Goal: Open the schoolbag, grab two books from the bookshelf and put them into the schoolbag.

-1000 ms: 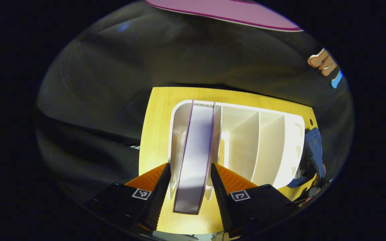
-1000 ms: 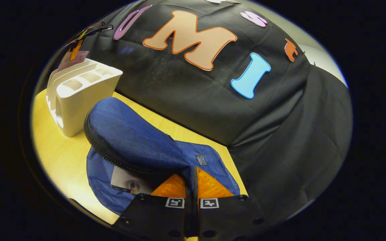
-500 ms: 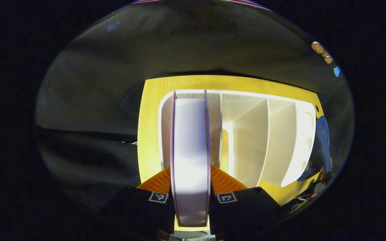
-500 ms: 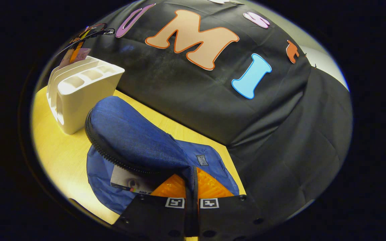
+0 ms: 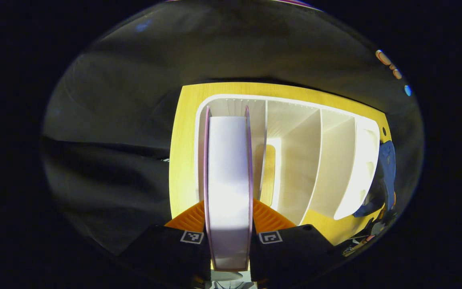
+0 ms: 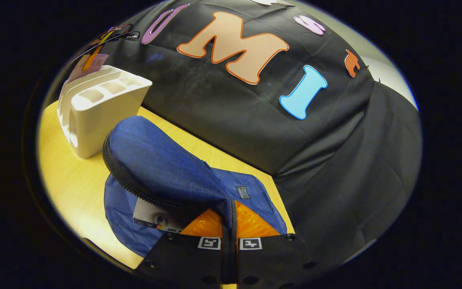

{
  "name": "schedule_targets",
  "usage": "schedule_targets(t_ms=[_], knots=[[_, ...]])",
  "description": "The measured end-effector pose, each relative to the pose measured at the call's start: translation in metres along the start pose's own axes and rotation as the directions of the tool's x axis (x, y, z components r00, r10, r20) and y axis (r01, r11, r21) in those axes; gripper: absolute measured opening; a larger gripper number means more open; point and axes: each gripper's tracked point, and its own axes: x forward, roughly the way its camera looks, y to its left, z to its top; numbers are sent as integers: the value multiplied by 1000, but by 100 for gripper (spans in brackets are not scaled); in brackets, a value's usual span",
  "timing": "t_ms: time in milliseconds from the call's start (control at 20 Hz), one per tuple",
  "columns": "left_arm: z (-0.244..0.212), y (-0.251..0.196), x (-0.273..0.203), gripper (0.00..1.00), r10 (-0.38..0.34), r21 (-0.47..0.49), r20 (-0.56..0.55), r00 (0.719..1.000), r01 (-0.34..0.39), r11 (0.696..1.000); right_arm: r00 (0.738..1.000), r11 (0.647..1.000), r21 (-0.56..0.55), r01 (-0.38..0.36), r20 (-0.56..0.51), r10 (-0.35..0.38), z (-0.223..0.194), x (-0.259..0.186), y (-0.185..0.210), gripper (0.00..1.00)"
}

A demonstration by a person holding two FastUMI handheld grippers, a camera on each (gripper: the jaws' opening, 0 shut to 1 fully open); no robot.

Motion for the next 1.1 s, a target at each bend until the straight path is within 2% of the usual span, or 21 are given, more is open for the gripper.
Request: schedule_targets(t_ms=[350, 700, 900, 1100], knots=[[-30, 4, -52, 35, 9, -68, 2, 1000, -9, 998, 1000, 1000, 18, -18, 9, 18, -1, 1, 1, 2], [-80, -5, -111, 35, -57, -174, 20, 998, 60, 983, 998, 998, 28, -53, 22, 52, -2, 1, 2, 2], [-106, -23, -147, 35, -108, -200, 87, 990, 124, 972, 997, 997, 14, -70, 35, 69, -1, 0, 3, 2], [-119, -57, -175, 35, -186, -189, 191, 964, 222, 957, 996, 996, 25, -81, 42, 80, -3, -2, 0, 2]])
